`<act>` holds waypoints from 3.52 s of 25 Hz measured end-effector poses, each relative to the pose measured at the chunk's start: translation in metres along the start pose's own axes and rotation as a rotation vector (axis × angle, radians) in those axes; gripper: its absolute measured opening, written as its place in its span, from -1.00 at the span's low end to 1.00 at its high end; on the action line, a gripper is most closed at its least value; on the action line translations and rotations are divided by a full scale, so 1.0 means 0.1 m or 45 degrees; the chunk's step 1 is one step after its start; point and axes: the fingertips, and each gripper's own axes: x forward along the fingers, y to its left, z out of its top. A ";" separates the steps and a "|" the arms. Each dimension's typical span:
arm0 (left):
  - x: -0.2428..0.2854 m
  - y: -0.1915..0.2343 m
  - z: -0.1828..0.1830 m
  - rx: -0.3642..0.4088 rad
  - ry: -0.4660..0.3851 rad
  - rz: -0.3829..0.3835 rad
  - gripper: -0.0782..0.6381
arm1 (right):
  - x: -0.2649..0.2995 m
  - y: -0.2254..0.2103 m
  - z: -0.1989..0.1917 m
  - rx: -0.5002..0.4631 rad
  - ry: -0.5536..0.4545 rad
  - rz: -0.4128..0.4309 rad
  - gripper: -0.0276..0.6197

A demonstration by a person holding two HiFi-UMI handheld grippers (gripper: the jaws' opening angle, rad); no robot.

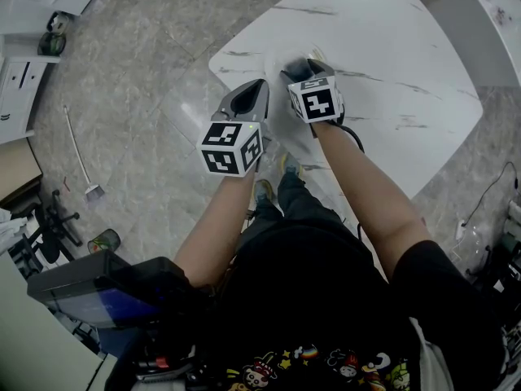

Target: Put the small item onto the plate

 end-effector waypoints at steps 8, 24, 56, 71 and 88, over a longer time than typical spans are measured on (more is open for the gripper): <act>0.00 -0.01 -0.02 -0.009 0.002 0.007 -0.78 | 0.01 0.04 0.02 -0.037 0.016 0.005 0.10; -0.12 0.04 -0.07 -0.008 -0.009 0.021 -0.78 | 0.04 0.07 0.02 -0.008 -0.015 0.013 0.11; -1.58 -0.86 0.03 0.235 -0.114 -0.241 -0.78 | -2.67 1.18 0.31 0.017 -0.639 -0.192 -0.85; -2.32 -0.87 0.08 0.253 -0.241 -0.286 -0.78 | -3.42 1.79 0.04 -0.003 -0.744 -0.325 -0.86; -2.49 -1.10 0.13 0.244 -0.326 -0.313 -0.78 | -3.52 1.76 -0.02 0.002 -0.745 -0.334 -0.86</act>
